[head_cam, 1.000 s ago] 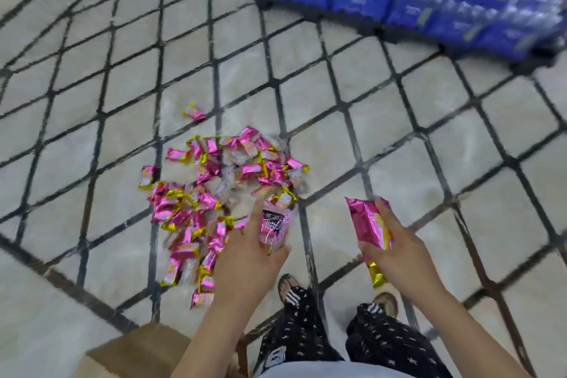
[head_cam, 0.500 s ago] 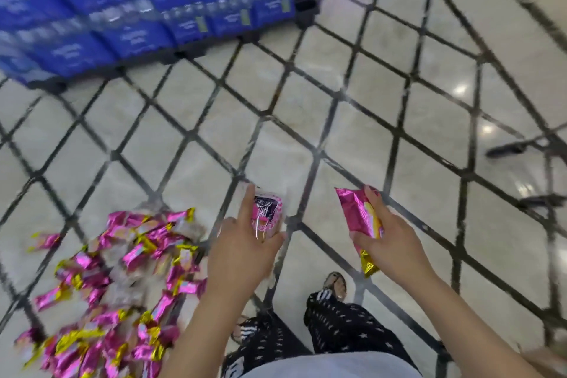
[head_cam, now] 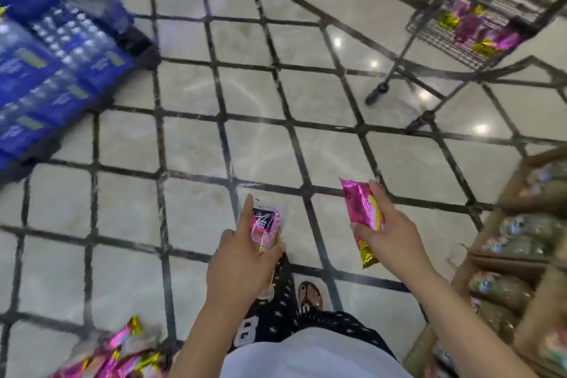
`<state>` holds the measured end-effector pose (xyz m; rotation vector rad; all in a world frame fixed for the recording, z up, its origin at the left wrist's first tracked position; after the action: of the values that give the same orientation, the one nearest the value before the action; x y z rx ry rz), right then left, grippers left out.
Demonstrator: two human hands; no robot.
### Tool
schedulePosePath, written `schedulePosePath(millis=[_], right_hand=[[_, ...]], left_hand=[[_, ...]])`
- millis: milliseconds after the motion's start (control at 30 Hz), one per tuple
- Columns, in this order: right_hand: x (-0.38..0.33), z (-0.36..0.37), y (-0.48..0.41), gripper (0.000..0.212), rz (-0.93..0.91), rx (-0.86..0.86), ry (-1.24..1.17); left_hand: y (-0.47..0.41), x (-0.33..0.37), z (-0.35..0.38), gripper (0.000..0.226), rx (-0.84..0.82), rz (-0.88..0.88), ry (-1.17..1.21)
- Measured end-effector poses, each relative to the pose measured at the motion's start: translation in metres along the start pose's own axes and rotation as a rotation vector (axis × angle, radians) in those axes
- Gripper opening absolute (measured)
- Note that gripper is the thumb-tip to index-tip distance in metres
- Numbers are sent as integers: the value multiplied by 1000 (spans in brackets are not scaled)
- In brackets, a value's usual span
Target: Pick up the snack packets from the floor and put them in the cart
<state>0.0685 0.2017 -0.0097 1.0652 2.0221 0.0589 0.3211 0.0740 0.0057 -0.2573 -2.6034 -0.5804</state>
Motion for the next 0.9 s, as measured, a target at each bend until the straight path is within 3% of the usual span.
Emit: schedulePosePath(millis=[400,567,900], right_hand=[[4,-76,-136,83,265,204,-70],[7,-99,-176,83,378,290,-224],[61,-208,-280,83,517,446,-355]], left_hand=[[-193,152,28,95,-185,258,-126],[-270,218,42,95,-240,370,-233],[-350,398,122,98,-347,504,-180]])
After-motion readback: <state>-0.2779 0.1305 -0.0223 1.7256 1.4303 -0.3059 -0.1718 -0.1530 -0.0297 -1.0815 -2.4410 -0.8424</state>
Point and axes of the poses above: each hand's wrist, its own y-axis away from the middle knuckle, its own z-axis out of the palm, x = y × z, the point moved 10 cm from there along -y, towards the middle knuckle, and after that the axes turned 7 degrees about x, right-handed, at the moved point
